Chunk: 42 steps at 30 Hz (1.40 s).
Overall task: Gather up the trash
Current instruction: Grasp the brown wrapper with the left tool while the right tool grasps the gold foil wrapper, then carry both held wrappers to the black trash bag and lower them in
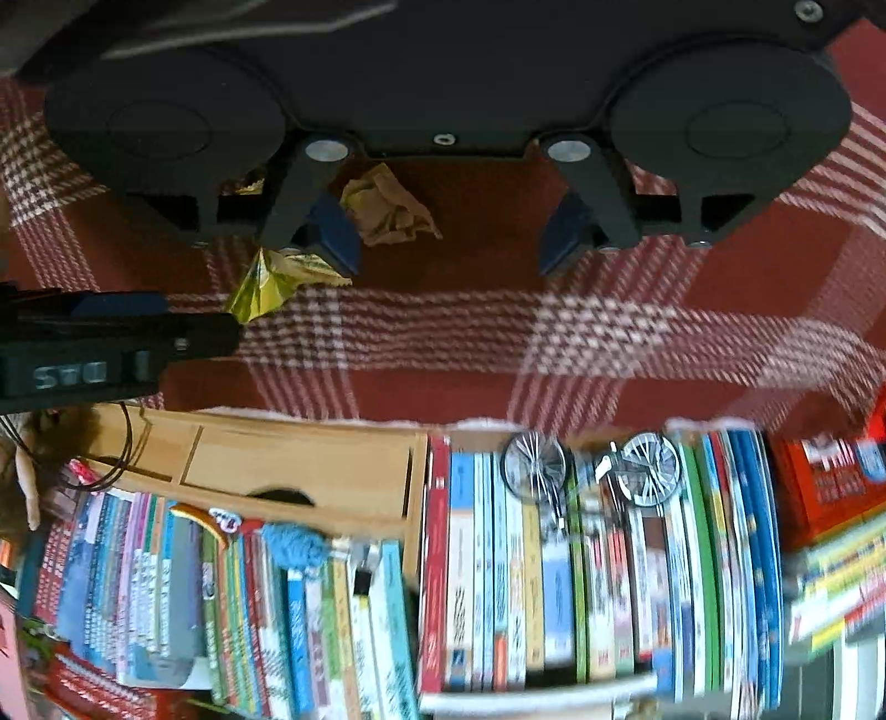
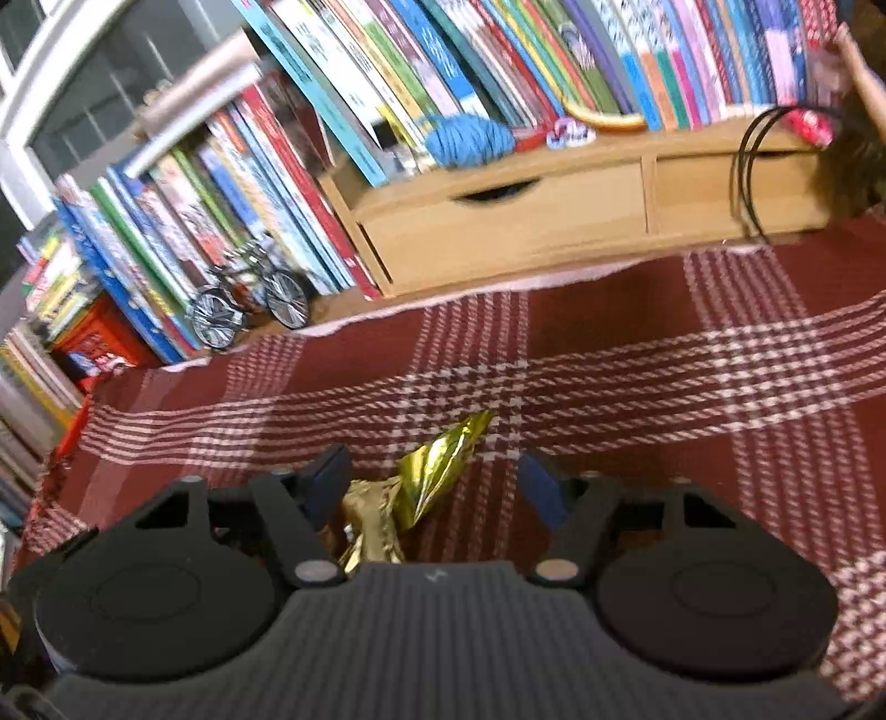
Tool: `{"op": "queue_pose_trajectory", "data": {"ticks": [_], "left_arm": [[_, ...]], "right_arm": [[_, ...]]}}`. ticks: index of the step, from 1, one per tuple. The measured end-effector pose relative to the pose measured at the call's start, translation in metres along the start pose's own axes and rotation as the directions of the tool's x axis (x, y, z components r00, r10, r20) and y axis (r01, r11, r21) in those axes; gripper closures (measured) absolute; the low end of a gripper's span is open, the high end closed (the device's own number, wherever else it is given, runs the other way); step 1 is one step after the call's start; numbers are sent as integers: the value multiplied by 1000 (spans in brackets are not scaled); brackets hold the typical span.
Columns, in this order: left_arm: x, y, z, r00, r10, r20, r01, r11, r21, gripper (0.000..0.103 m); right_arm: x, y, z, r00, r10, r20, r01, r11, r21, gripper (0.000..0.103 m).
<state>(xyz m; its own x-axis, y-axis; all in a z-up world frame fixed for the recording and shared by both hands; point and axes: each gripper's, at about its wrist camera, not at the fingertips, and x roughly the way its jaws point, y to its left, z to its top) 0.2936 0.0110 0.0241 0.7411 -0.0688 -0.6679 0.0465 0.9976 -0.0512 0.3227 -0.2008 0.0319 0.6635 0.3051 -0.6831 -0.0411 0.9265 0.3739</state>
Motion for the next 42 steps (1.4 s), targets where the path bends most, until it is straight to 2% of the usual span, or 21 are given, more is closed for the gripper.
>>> {"op": "queue_pose_trajectory", "data": {"ticks": [2,5,7,8,9,12,13,27,34,42], "left_arm": [[9,2,-2,1000,-17,-16,17,1000,-16,43],[20,2,-5,998,-44,-37,43,998,-41,50],[27,1,-8,997,-59,-54,56,997,-55,59],[29,0,-10,996,-65,-53,61,996,-63,67],[29,0,-10,996,-73,-49,70,995,-67,81],[22,-3,-9,996,-84,-44,81,995,-63,93],[19,-4,-9,996,-82,-42,80,995,-57,94],[-58,4,-20,996,-89,3,89,995,-34,98],[-118,0,-44,992,-121,29,121,993,-5,98],[-198,-5,-89,985,-159,68,158,987,28,98]], "right_arm": [[14,2,0,1000,-12,-18,12,1000,2,33],[30,4,-2,999,-7,-44,8,1000,7,47],[38,5,-4,998,-15,-59,15,1000,10,65],[40,5,-5,998,-16,-66,17,1000,12,70],[41,4,-7,997,-18,-71,19,1000,16,78],[37,3,-9,997,-10,-72,11,1000,14,85],[35,2,-10,997,-9,-73,9,1000,9,87],[-37,0,-28,999,30,-41,-31,999,-20,90],[-86,2,-61,997,71,-34,-73,996,-58,90],[-146,4,-113,990,140,-28,-142,986,-93,90]]}}
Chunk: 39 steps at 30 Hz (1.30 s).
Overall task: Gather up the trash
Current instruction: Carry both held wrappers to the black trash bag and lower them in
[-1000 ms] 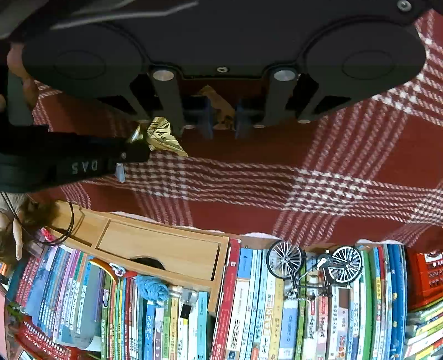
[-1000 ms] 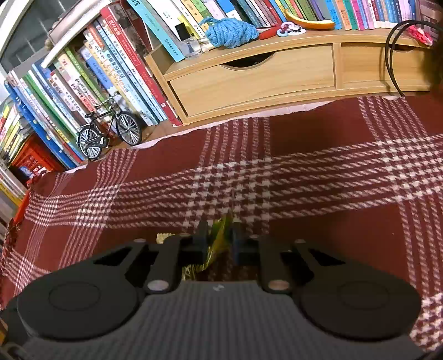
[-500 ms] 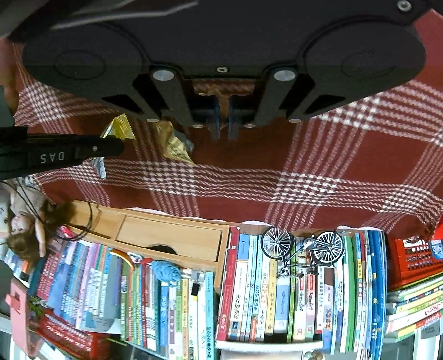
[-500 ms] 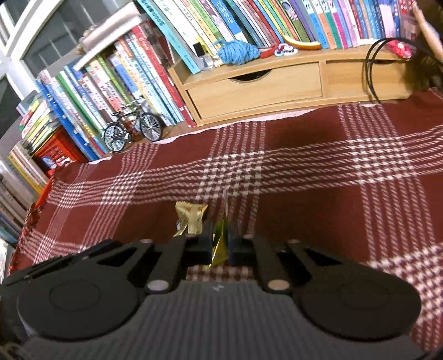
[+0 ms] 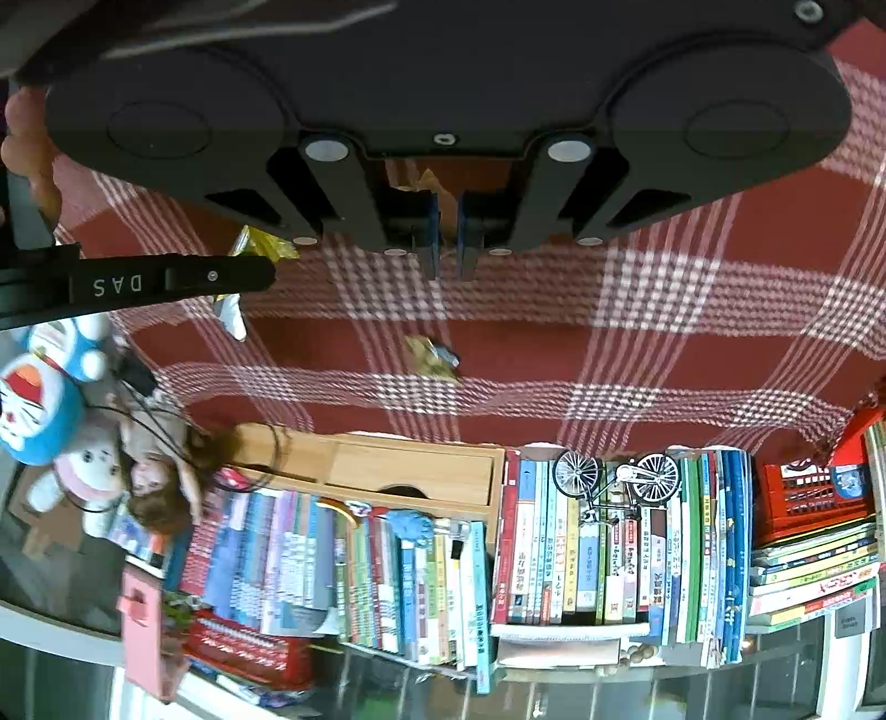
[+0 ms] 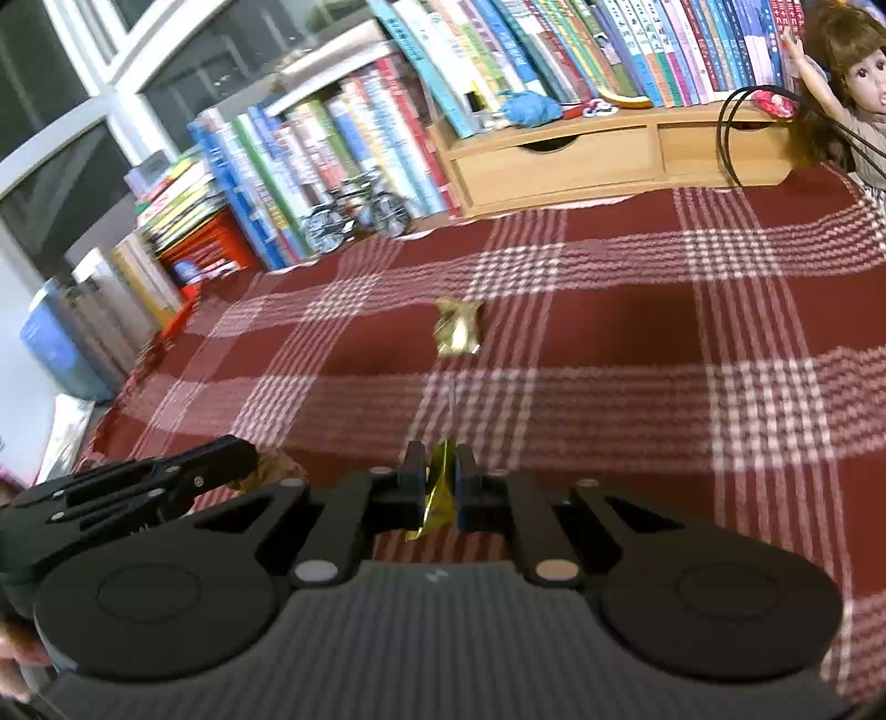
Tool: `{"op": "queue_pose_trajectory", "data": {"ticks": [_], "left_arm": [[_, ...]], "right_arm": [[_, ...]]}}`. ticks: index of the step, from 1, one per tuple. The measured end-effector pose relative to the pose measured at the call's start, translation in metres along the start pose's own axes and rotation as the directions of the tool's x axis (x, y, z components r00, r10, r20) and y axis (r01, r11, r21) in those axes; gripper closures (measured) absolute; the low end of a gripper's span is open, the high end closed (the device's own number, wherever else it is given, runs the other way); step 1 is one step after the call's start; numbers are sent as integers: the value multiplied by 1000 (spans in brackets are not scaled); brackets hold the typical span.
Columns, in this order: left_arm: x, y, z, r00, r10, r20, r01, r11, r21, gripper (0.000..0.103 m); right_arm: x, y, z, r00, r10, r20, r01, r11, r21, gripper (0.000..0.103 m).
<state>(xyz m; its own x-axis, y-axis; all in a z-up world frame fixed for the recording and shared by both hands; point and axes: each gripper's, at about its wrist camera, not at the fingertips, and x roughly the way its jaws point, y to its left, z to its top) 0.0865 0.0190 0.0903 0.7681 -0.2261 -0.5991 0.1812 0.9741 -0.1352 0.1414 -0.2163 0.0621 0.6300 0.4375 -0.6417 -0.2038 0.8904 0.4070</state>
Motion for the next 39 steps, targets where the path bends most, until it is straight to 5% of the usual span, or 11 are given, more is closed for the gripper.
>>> {"op": "queue_pose_trajectory", "data": {"ticks": [12,27,34,39], "left_arm": [[-100,-22,-95,998,-64,-11,65,997,47,97],[-134,-10,-151,994,-74,-78,79,995,56,97],[-139,-11,-202,972,-113,-206,127,990,55,95],[-120,-4,-247,942,-102,-320,112,994,14,94]], "right_arm": [[-67,29,-98,993,106,-55,-112,987,-119,89],[-117,33,-160,993,43,-111,-67,971,-228,89],[-139,30,-196,978,79,-191,-126,961,-247,87],[-113,22,-232,953,142,-267,-195,964,-181,86]]}}
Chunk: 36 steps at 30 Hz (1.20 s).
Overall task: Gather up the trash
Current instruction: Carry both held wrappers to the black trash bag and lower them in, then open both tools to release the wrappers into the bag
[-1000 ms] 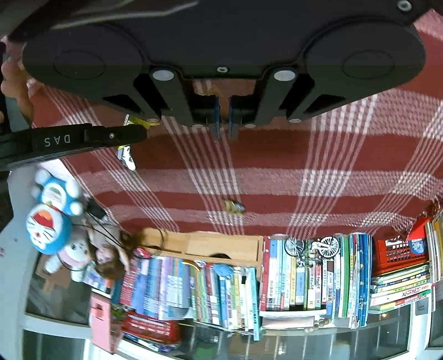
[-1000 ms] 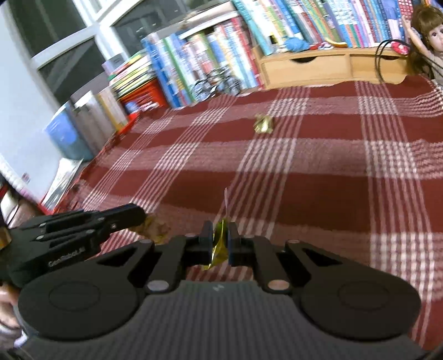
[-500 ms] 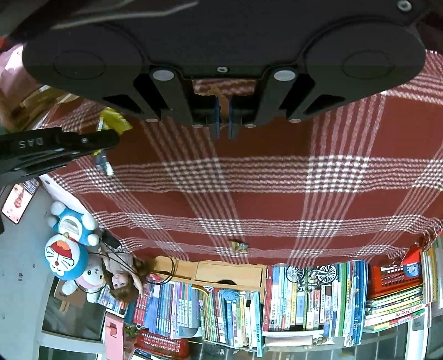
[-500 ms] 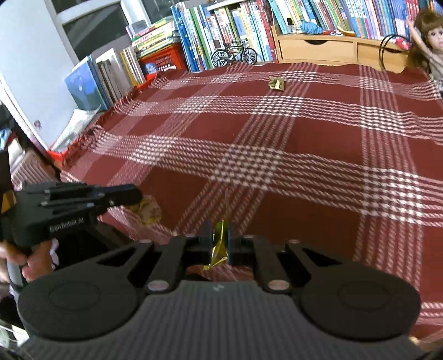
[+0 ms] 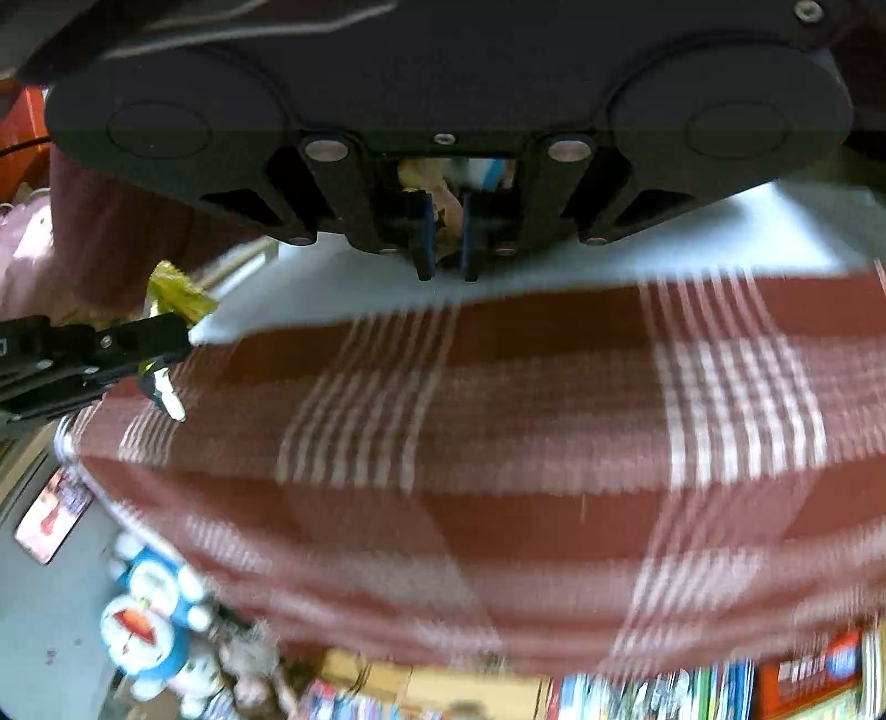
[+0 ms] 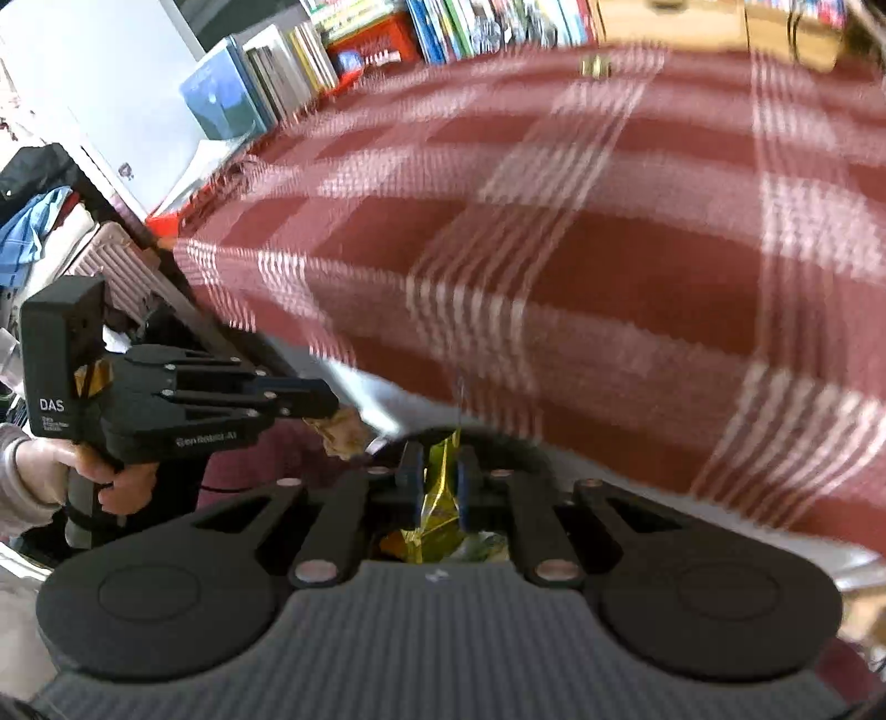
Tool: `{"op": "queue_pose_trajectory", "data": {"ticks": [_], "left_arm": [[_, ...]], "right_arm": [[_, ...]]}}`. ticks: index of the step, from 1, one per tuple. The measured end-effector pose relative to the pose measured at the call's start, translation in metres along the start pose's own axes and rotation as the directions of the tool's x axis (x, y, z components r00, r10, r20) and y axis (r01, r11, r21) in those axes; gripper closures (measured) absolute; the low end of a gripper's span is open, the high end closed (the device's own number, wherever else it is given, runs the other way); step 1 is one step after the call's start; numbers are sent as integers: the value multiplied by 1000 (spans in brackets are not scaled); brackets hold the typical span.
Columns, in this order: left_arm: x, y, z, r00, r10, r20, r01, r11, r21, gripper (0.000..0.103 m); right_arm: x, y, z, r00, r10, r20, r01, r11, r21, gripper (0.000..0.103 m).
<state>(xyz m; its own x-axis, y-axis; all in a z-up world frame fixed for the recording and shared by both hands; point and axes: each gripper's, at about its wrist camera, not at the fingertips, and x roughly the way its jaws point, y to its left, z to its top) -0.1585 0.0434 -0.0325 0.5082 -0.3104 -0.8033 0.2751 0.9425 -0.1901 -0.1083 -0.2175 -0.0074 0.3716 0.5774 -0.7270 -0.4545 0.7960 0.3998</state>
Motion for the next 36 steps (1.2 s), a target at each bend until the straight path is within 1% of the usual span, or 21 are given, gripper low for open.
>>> {"op": "queue_pose_trajectory", "data": {"ticks": [1,4,8,11,13,14,15,16,18,19,21,23,26,27,29,32,36], "left_arm": [[7,3,-6,1000,3,-20,-3,1000,-12,94],[29,10,-20,996,43,-73,-45,998,-33,94],[55,19,-32,990,74,-117,-84,993,-82,92],[68,23,-39,986,82,-143,-98,989,-107,91],[74,22,-42,984,88,-153,-105,989,-106,86],[76,21,-44,984,91,-156,-109,988,-106,82],[78,20,-44,983,95,-159,-112,988,-102,77],[81,20,-44,982,100,-162,-117,988,-98,75],[86,19,-46,980,107,-170,-123,988,-89,67],[88,18,-47,978,109,-175,-126,988,-87,65],[92,15,-48,976,112,-184,-129,988,-81,58],[96,14,-50,975,120,-188,-136,988,-72,53],[103,11,-55,969,143,-200,-159,985,-67,51],[107,11,-55,967,148,-207,-165,984,-68,47],[113,11,-57,962,158,-222,-178,981,-75,43],[121,10,-61,958,163,-235,-185,980,-76,43],[128,13,-68,953,164,-254,-190,978,-83,40]], "right_arm": [[11,-2,-5,1000,10,-12,-10,1000,16,86],[45,-8,-21,999,13,-38,-12,1000,25,86],[82,-15,-37,997,36,-70,-32,998,58,86],[105,-18,-44,995,19,-95,-13,998,60,83],[116,-20,-46,994,25,-109,-18,998,60,80],[119,-21,-47,993,33,-113,-25,998,65,79],[122,-22,-48,992,39,-119,-31,997,68,76],[125,-23,-49,992,41,-123,-33,997,70,71],[129,-25,-51,991,45,-126,-35,996,82,53],[130,-26,-52,990,51,-128,-40,995,91,49],[132,-28,-53,990,52,-132,-40,995,97,45],[133,-30,-55,990,45,-135,-32,995,94,41],[138,-29,-56,989,39,-142,-26,995,94,41],[139,-29,-57,989,39,-144,-26,995,95,40],[140,-30,-61,988,32,-148,-19,995,93,38],[147,-28,-64,987,22,-158,-7,996,90,37],[154,-23,-71,986,5,-165,9,997,82,36]]}}
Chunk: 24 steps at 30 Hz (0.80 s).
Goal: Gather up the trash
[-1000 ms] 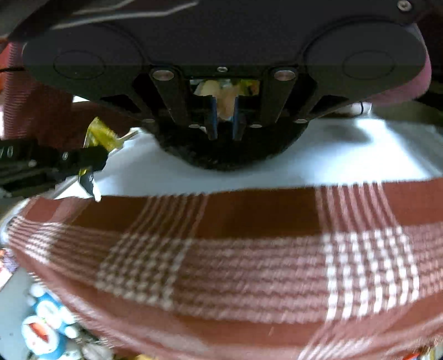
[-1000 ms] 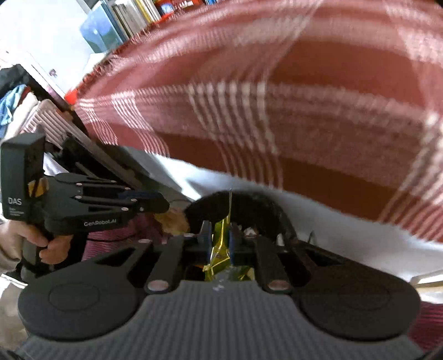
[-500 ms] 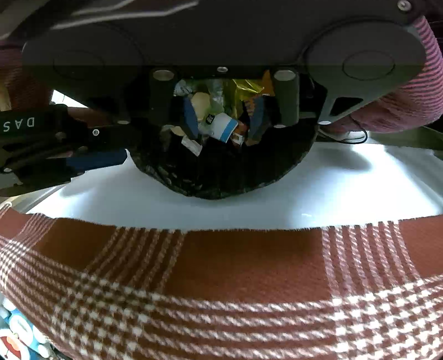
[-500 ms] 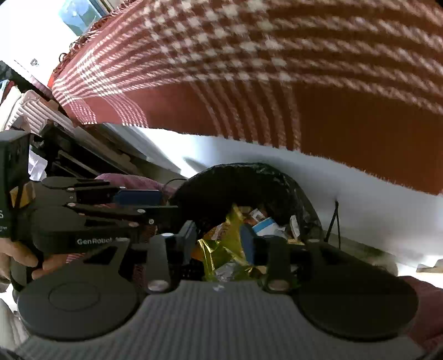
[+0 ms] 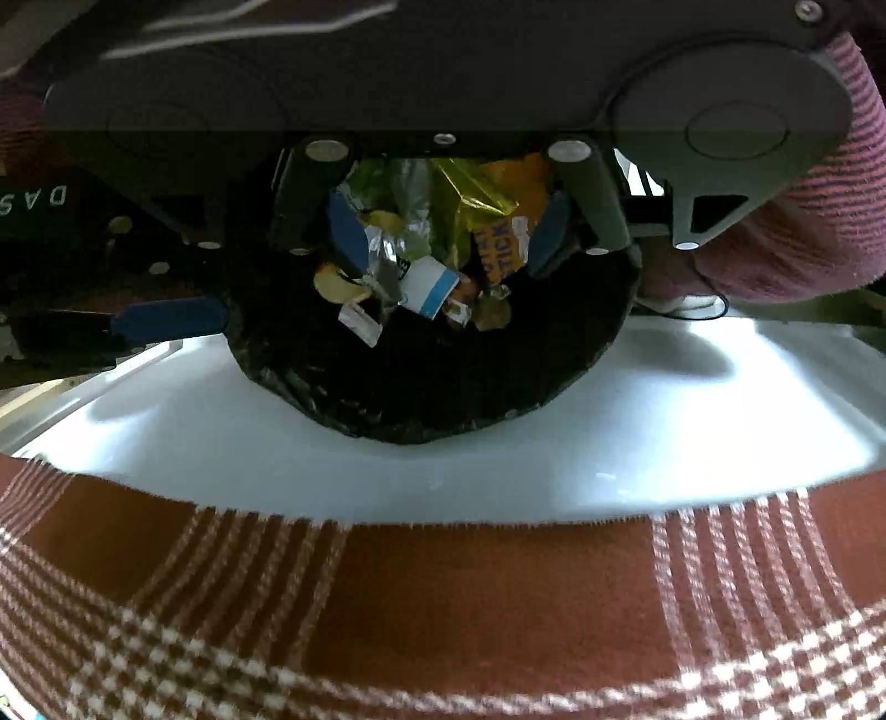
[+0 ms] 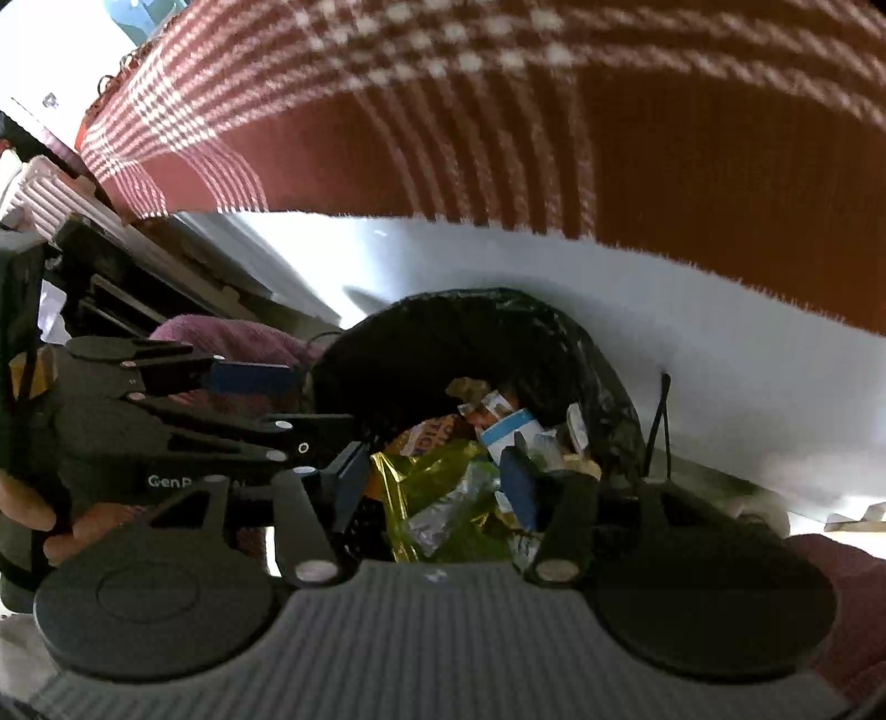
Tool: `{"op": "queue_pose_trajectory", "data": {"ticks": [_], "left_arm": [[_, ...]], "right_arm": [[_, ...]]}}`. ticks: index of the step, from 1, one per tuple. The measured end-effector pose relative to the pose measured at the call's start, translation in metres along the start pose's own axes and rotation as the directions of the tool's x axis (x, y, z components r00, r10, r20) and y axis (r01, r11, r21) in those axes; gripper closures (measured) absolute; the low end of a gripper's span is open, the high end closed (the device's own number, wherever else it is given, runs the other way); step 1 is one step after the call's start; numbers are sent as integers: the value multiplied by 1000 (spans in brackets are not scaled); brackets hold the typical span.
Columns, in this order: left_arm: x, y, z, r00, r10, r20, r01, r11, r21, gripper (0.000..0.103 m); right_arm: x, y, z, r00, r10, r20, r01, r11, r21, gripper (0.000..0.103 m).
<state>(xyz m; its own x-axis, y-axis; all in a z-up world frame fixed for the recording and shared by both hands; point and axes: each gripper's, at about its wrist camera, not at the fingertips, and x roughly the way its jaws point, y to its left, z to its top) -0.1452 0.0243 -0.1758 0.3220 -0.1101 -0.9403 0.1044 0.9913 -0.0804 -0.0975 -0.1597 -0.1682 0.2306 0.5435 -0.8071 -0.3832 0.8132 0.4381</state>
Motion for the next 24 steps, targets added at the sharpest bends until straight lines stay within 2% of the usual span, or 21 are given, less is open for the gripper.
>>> {"op": "queue_pose_trajectory", "data": {"ticks": [12,24], "left_arm": [[20,3,-9,998,5,-64,-10,998,-69,39],[24,3,-11,995,24,-94,-31,997,-70,38]], "right_arm": [[13,1,-12,999,-44,-3,43,999,-22,34],[17,3,-16,998,-53,-15,52,998,-32,32]]}}
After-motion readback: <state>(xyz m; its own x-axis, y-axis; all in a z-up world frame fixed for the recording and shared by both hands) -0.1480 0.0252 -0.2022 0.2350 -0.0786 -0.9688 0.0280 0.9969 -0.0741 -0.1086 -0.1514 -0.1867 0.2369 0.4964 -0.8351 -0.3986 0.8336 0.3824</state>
